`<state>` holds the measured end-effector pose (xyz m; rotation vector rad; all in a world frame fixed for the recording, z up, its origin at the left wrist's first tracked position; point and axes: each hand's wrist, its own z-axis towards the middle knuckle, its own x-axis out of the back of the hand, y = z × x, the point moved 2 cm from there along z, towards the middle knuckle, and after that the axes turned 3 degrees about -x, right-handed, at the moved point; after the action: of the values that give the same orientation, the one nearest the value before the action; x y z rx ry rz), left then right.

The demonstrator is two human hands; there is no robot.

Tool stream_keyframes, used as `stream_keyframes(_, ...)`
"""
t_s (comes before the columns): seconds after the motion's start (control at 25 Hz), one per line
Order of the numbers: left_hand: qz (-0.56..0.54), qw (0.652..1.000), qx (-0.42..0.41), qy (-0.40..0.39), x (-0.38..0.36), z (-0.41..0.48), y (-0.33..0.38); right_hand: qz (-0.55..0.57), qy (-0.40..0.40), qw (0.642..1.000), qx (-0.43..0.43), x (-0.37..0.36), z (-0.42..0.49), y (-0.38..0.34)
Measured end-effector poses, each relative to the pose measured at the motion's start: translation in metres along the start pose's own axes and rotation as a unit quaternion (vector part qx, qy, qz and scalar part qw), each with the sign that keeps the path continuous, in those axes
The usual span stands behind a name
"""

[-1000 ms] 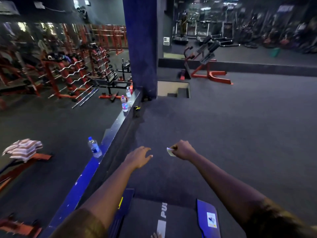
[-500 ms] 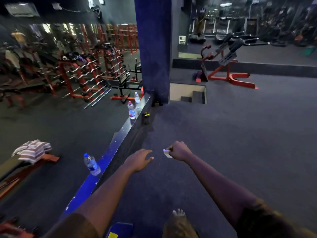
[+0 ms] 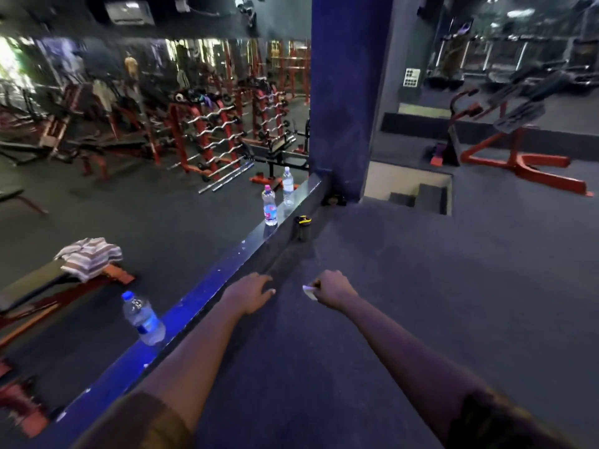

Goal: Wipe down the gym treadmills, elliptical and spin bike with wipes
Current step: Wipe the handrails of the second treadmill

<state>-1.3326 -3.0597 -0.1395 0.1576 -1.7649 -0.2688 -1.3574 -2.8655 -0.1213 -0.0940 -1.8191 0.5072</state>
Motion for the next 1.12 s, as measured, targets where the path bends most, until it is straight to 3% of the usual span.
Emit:
stream_keyframes(0.32,0.005,0.998,0.055,0.002,0.01,0.042,-0.006,0.02,-0.056,0.996,0.073,0.033,0.085,-0.003)
stream_keyframes(0.68,-0.041,0.966,0.251,0.04,0.016,0.047,-0.136,-0.025,-0.135,0.964,0.226,-0.023,0.21,-0.121)
stream_keyframes(0.92,-0.105,0.898,0.419,0.084,0.022,-0.024,-0.206,-0.105,-0.184,0.883,0.42,-0.07,0.225,-0.251)
stream_keyframes(1.12,-0.137,0.794,0.575,0.141,0.019,-0.116,-0.234,-0.135,-0.238,0.782,0.561,-0.131,0.192,-0.363)
